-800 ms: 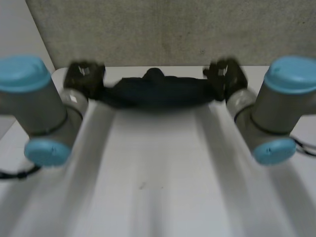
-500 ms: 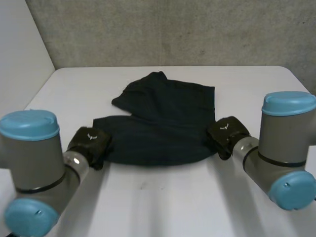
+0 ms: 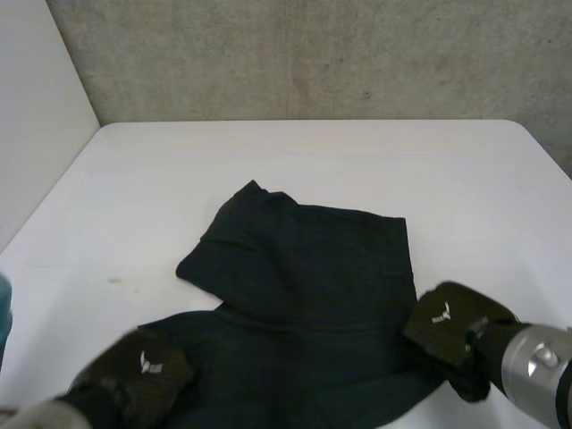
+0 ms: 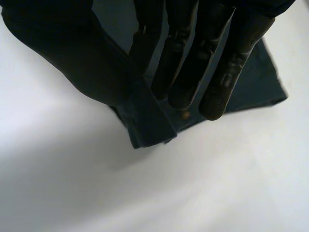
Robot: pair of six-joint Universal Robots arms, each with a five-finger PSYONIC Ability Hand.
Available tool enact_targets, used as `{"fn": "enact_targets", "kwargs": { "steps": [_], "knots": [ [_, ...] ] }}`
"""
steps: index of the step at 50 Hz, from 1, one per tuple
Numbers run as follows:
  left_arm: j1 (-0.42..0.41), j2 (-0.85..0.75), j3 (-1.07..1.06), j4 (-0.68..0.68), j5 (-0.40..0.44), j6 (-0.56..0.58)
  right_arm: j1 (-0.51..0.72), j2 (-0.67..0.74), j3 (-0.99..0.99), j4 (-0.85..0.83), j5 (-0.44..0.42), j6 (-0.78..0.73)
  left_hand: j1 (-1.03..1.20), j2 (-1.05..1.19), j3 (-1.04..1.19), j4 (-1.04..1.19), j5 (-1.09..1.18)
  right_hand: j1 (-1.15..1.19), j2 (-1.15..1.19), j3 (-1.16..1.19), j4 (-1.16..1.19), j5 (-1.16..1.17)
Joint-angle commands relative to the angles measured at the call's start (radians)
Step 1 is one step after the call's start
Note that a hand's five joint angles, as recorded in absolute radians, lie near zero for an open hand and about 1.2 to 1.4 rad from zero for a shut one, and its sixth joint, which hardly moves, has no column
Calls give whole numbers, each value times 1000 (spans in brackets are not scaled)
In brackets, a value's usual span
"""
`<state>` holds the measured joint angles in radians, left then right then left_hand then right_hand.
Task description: Fold the shorts.
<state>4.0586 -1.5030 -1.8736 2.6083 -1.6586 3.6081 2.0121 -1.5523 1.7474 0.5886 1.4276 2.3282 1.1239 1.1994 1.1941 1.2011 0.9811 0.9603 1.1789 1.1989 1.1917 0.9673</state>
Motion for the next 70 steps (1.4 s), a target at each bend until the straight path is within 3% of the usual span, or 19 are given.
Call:
{"fn": "enact_targets", "kwargs": {
  "steps": [1,5,11,18,25,26,27,28,29,30,35,38,41,44,49,57,62,66,70],
  "knots": [
    [103,-238,212,307,-9,124,-16,224,-169,-190,-16,85,272,197,202,195,241,436,217,197,205,254],
    [114,-399,376,435,-16,179,-6,340,-295,-251,50,126,272,197,202,195,241,436,217,197,205,254],
    [120,-681,697,493,-58,207,0,535,-489,-401,140,140,272,197,202,195,241,436,217,197,205,254],
    [134,-999,1092,498,-132,241,0,714,-629,-633,154,128,272,197,202,195,241,436,217,197,205,254],
    [129,-1111,1189,610,-129,277,0,850,-701,-806,137,100,272,197,202,195,241,420,201,181,188,238],
    [125,-1115,1186,636,-127,276,0,859,-706,-822,140,96,101,26,31,24,69,289,70,50,57,107],
    [123,-1117,1185,648,-127,274,0,877,-720,-843,149,86,-14,-89,-84,-91,-46,-192,-411,-431,-424,-374],
    [118,-1117,1173,680,-127,271,0,882,-723,-846,154,86,-532,-608,-602,-609,-564,-470,-689,-709,-702,-652],
    [115,-1119,1165,694,-127,274,0,883,-727,-846,159,86,-872,-947,-942,-949,-904,-781,-1000,-1020,-1013,-963],
    [112,-1117,1156,710,-125,274,0,882,-727,-845,162,86,-949,-1025,-1020,-1027,-981,-786,-1004,-1024,-1017,-967],
    [86,-1064,1056,817,-107,268,-3,735,-645,-837,205,186,-949,-1025,-1020,-1027,-981,-786,-1004,-1024,-1017,-967],
    [95,-930,927,834,-116,255,-9,606,-540,-825,197,281,-949,-1025,-1020,-1027,-981,-786,-1004,-1024,-1017,-967],
    [105,-824,796,832,-104,210,-16,489,-430,-758,166,364,-949,-1025,-1020,-1027,-981,-786,-1004,-1024,-1017,-967],
    [120,-680,601,831,-66,86,-55,411,-297,-631,97,446,-949,-1025,-1020,-1027,-981,-786,-1004,-1024,-1017,-967],
    [143,-544,380,832,32,-106,-107,388,-122,-601,22,526,-949,-1025,-1020,-1027,-981,-685,-903,-923,-916,-866],
    [158,-482,228,831,62,-177,-127,400,27,-766,-13,545,-949,-1025,-1020,-1027,-981,-541,-759,-779,-772,-722],
    [160,-479,212,831,59,-177,-133,455,38,-866,-12,542,-949,-1025,-1020,-1027,-981,-300,-519,-539,-532,-482],
    [163,-477,212,831,59,-180,-148,471,35,-929,-1,543,-949,-1025,-1020,-1027,-981,435,216,196,203,253],
    [163,-461,209,831,59,-184,-187,459,35,-935,13,542,-949,-1025,-1020,-1027,-981,436,217,197,205,254]
  ]
}}
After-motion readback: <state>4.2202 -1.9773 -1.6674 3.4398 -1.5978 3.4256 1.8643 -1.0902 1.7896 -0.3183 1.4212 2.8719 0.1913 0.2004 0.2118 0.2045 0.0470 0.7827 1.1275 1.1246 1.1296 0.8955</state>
